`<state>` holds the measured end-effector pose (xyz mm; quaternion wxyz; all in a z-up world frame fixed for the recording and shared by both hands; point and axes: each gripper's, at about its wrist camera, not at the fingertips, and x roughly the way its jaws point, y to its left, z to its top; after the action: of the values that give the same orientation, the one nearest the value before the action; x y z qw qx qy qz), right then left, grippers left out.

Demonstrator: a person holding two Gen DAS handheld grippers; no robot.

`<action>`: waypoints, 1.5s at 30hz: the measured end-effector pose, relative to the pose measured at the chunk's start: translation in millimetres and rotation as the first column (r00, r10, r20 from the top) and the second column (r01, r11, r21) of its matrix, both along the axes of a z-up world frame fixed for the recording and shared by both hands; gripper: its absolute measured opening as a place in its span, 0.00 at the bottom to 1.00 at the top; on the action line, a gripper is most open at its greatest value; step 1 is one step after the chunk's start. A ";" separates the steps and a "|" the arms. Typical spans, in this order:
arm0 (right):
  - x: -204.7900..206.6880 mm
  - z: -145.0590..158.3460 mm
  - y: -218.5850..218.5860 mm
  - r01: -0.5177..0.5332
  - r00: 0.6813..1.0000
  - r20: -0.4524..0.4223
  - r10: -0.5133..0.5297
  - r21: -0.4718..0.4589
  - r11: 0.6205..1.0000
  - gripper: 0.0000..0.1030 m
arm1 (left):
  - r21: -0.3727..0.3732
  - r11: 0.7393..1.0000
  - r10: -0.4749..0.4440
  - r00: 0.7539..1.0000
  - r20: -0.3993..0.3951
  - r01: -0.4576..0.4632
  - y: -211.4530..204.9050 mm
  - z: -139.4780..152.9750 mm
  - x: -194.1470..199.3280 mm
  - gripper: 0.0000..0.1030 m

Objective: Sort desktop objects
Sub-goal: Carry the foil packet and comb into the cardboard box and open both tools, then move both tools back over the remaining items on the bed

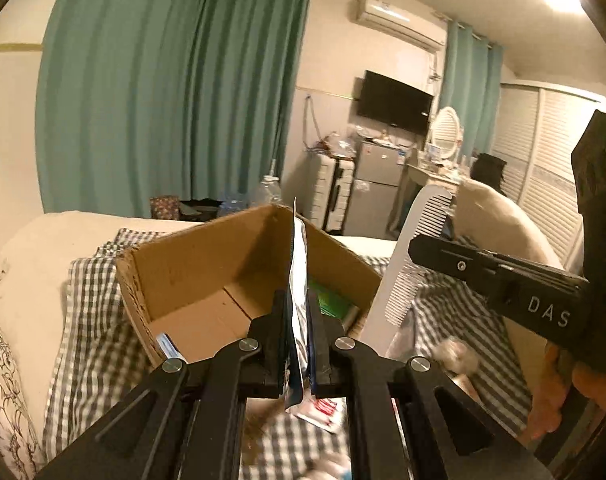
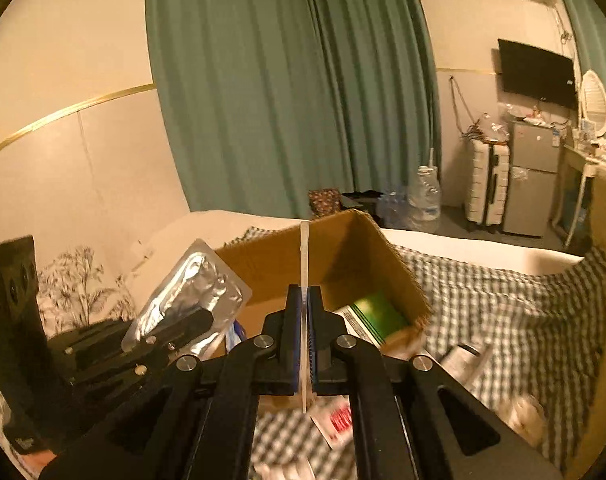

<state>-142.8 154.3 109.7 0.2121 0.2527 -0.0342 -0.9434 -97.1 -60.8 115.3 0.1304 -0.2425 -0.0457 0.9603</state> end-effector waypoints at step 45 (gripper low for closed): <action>86.7 -133.1 109.9 0.269 0.912 0.286 -0.293 0.121 0.956 0.71 | -0.104 0.994 -0.022 0.984 0.179 0.041 48.7 -125.5 68.0 0.99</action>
<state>-56.1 264.2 -23.5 0.0564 0.3940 -0.0647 -0.9151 -29.2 -12.1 -10.2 0.1278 -0.3346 -0.0017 0.9336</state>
